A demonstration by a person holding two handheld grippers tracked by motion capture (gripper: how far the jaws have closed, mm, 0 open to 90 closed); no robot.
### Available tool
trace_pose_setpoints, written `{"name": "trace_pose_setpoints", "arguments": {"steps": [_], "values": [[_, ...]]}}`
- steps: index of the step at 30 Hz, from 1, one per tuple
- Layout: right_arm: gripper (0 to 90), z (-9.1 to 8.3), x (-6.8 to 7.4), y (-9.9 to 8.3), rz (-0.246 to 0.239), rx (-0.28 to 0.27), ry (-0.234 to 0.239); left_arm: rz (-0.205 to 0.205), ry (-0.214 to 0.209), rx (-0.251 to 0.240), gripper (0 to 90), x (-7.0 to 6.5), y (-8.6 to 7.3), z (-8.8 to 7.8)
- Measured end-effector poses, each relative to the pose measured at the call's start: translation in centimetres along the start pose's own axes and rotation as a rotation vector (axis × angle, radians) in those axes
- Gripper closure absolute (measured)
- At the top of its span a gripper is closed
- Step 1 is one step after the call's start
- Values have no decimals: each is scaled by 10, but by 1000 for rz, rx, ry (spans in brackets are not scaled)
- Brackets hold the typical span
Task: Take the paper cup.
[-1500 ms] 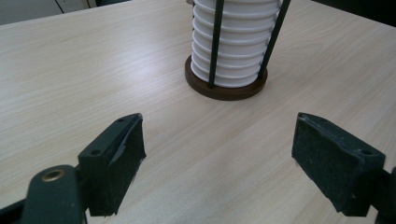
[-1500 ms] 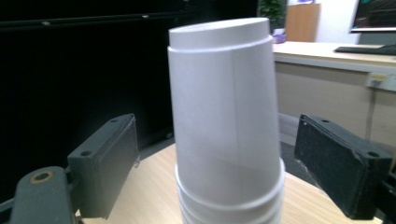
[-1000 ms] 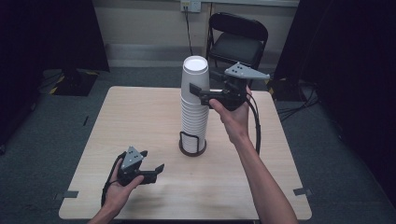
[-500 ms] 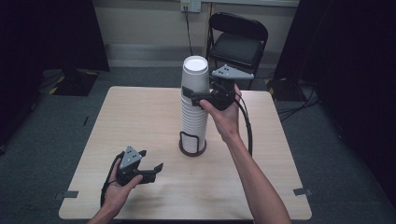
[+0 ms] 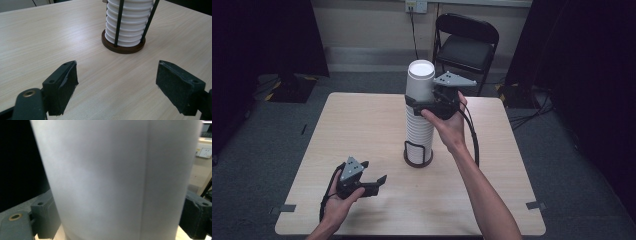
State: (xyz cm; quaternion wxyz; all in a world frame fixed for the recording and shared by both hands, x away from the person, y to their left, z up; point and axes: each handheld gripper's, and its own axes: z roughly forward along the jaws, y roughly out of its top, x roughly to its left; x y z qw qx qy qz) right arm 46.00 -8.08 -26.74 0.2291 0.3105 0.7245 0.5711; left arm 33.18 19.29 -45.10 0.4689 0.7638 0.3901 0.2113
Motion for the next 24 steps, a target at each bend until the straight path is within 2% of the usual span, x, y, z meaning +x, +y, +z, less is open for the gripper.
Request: {"name": "trace_pose_setpoints", "arguments": {"steps": [5,8,24], "values": [[93,1,0,0,-11,10,-3,3,-8,6,175,-2,0,1],[104,1,-1,0,-1,1,3,10,-16,5,175,-3,0,1],[118,-1,0,3,-23,-1,-11,0,-9,6,175,-1,0,1]]}}
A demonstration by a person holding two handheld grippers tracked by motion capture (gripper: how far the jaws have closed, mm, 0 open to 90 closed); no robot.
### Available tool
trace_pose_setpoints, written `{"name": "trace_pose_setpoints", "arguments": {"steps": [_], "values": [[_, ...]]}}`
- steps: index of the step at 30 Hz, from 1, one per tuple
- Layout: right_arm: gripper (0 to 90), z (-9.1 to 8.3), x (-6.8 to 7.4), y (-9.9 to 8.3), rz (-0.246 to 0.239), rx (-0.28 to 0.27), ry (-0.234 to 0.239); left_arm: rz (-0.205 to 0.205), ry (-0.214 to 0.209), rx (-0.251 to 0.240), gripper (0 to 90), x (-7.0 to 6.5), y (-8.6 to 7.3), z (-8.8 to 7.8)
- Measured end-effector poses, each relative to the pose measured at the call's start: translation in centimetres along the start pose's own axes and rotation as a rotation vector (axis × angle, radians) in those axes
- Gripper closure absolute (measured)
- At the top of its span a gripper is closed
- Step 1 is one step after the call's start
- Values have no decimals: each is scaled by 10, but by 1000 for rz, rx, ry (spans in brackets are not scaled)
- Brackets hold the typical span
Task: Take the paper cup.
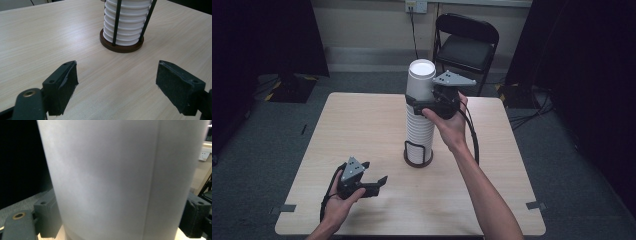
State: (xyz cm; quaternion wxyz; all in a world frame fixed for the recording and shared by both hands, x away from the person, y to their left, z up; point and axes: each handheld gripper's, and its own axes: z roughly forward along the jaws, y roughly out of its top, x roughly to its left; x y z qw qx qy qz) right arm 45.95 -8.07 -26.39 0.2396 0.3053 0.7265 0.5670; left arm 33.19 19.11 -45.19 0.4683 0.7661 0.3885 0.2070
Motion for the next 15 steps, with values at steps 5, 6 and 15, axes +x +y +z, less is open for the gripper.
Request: {"name": "trace_pose_setpoints", "arguments": {"steps": [5,6,15], "values": [[120,-4,-1,8,21,-38,16,-1,0,0,175,0,0,0],[121,-4,-2,10,18,-43,16,-1,0,0,175,0,0,0],[126,-9,0,21,29,-100,23,3,-3,4,175,-1,0,1]]}}
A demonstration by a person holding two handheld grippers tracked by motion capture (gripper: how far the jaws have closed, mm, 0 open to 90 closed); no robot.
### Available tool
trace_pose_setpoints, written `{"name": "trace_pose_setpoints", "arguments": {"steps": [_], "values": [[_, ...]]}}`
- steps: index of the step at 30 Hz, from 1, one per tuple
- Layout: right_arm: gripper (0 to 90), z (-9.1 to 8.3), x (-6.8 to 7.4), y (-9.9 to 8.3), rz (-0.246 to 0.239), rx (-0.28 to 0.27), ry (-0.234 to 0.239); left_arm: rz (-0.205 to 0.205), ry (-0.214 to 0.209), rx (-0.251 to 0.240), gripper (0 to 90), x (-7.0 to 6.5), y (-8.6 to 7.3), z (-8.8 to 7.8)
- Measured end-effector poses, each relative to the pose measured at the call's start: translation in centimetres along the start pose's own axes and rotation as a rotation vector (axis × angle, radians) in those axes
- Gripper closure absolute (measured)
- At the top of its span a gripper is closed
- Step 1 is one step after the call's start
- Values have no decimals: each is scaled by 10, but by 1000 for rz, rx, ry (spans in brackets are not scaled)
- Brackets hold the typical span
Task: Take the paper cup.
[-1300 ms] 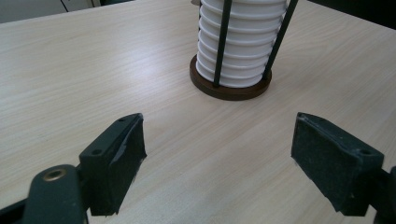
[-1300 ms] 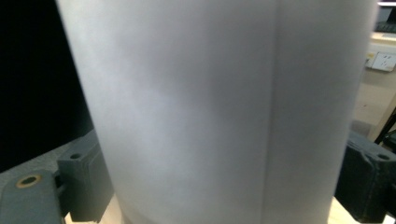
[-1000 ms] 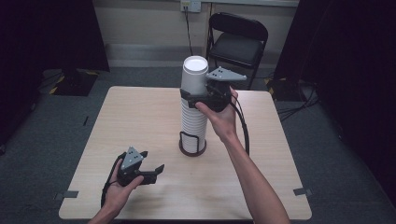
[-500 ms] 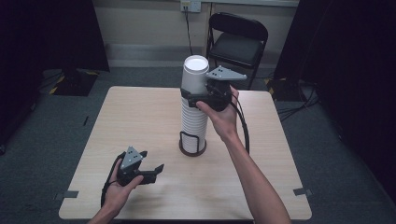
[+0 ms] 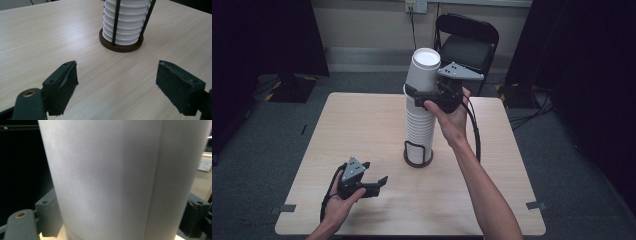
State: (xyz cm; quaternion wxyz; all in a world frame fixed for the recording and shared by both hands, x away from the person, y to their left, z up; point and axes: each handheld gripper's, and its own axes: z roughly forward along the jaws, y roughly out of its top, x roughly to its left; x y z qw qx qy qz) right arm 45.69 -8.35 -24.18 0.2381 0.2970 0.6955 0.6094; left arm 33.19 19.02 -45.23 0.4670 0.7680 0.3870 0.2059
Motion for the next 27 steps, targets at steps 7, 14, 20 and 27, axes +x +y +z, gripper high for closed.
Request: {"name": "trace_pose_setpoints", "arguments": {"steps": [7,14,20,27], "values": [[129,-4,5,9,4,-36,9,-1,1,0,175,0,0,0],[131,-7,6,15,3,-58,13,0,2,0,175,0,0,0],[132,-10,7,24,23,-84,10,-5,5,1,175,-1,0,-1],[133,-13,8,30,26,-106,21,-5,2,0,175,0,0,0]]}}
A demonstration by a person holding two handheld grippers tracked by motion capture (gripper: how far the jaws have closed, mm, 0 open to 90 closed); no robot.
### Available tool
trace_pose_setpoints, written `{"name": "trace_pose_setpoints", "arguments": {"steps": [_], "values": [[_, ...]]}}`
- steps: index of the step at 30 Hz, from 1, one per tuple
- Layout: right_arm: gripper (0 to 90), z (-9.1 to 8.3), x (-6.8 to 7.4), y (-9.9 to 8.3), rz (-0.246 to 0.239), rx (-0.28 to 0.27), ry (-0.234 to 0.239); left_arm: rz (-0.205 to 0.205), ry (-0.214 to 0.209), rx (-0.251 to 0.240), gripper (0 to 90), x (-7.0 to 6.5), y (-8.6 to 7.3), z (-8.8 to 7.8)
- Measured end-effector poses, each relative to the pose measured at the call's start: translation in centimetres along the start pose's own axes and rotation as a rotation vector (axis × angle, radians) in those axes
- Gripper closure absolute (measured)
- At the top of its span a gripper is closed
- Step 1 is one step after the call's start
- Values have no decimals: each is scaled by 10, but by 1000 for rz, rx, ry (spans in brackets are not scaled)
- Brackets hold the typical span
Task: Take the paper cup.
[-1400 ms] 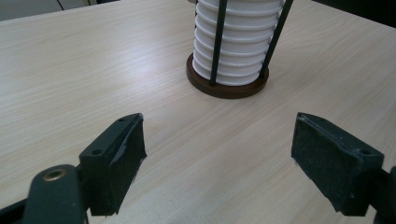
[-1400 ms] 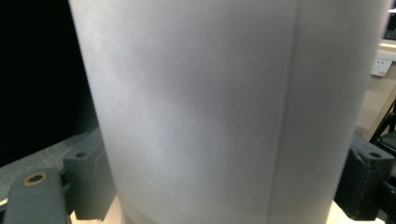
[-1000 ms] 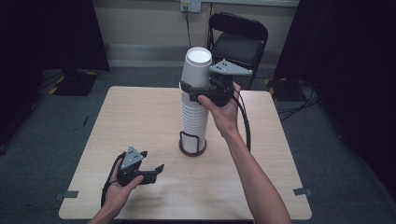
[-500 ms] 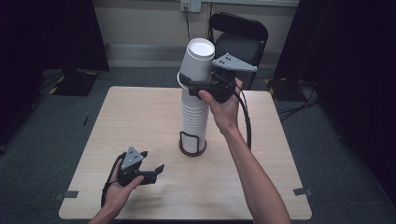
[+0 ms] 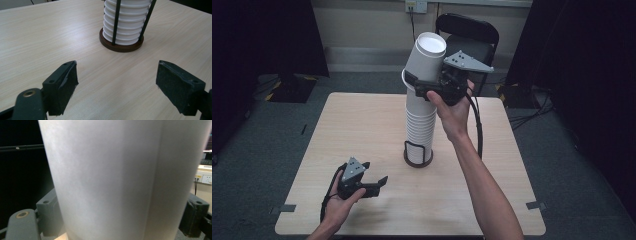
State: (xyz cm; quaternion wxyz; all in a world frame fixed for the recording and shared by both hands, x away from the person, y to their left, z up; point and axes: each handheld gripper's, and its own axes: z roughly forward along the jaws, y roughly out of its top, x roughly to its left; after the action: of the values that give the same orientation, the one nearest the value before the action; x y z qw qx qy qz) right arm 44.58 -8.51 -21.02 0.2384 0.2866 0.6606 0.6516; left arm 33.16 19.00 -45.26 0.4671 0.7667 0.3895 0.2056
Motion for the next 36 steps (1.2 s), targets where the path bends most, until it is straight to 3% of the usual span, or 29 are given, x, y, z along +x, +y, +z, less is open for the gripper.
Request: {"name": "trace_pose_setpoints", "arguments": {"steps": [6,27,36], "values": [[134,-1,-1,4,33,-22,19,4,0,2,175,0,0,1],[136,-23,-8,20,54,-76,25,5,2,8,176,0,0,2],[141,-44,-21,23,62,-54,-59,5,2,-4,182,-3,0,0]]}}
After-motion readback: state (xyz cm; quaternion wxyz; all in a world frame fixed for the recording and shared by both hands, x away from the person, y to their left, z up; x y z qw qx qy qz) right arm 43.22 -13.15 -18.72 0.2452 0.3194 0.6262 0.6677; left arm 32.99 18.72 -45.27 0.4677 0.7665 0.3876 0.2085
